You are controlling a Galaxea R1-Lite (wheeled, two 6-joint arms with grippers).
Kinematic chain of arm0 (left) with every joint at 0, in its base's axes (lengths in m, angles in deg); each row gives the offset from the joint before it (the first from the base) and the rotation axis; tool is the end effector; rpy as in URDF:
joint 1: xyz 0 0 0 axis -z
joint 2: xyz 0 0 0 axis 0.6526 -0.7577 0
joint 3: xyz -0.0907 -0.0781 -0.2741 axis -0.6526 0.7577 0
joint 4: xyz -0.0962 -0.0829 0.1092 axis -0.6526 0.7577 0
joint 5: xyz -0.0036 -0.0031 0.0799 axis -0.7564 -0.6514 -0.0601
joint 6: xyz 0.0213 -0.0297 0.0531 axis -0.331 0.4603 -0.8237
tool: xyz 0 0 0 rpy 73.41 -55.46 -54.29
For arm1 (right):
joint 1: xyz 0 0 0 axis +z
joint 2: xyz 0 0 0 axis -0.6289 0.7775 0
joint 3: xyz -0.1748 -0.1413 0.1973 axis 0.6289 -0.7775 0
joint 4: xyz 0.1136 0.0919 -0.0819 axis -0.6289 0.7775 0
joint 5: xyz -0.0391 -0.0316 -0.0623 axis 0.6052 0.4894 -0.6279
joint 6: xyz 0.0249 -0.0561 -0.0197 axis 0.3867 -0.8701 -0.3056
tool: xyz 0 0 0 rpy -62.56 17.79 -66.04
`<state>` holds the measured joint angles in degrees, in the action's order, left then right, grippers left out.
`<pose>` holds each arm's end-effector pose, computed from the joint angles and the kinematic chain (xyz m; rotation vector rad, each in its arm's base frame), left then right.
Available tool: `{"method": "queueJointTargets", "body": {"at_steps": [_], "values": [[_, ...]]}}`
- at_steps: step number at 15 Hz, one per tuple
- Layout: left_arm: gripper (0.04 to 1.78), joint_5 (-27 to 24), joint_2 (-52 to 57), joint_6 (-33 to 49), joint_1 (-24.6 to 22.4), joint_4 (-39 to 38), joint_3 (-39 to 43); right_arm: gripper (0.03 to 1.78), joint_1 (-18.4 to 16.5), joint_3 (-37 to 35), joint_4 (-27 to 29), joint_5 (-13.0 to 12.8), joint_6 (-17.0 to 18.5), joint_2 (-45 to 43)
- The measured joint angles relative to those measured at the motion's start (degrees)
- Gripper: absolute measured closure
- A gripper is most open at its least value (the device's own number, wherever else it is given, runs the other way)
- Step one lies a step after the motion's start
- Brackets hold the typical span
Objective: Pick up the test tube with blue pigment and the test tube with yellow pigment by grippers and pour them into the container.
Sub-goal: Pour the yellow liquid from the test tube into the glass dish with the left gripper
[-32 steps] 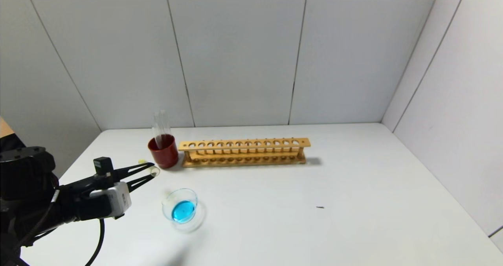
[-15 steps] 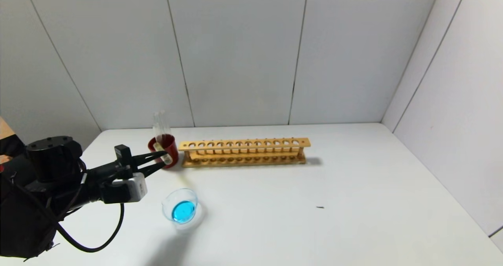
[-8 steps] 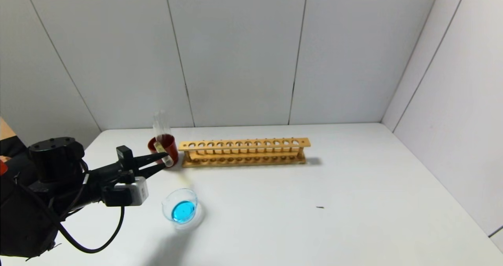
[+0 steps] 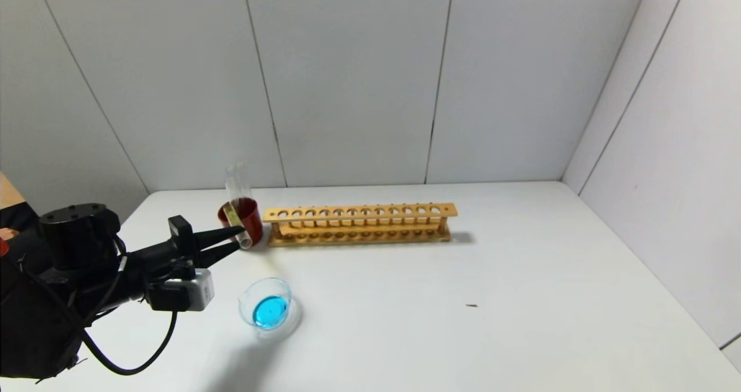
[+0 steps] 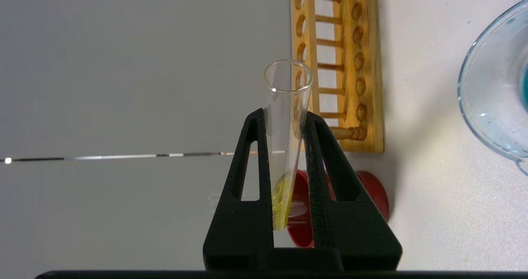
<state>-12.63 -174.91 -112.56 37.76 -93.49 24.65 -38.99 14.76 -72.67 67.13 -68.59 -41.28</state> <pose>0.3010 -0.0316 0.1111 1.3846 -0.4318 -0.7488 -0.0050 0.0004 0.0749 0.0019 0.0031 0.0039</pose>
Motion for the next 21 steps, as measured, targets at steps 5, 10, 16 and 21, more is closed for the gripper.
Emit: {"method": "queueJointTargets", "body": {"at_steps": [5,10,16,21], "values": [[1.52,-2.49,-0.76,-4.38,-0.07,0.00,0.13,0.06,0.00,0.00,0.00,0.00,0.00,0.00],[1.52,-3.52,-2.16,-8.24,-1.38,-0.07,-0.44,0.06,0.00,0.00,0.00,-0.02,0.01,0.00],[1.52,-4.80,-2.54,-10.64,-1.84,-0.13,-0.33,0.06,0.00,0.00,0.00,0.00,0.00,0.00],[1.52,-6.07,-2.46,-12.81,-2.83,-0.20,-0.24,0.06,0.00,0.00,0.00,0.00,0.01,0.00]]}}
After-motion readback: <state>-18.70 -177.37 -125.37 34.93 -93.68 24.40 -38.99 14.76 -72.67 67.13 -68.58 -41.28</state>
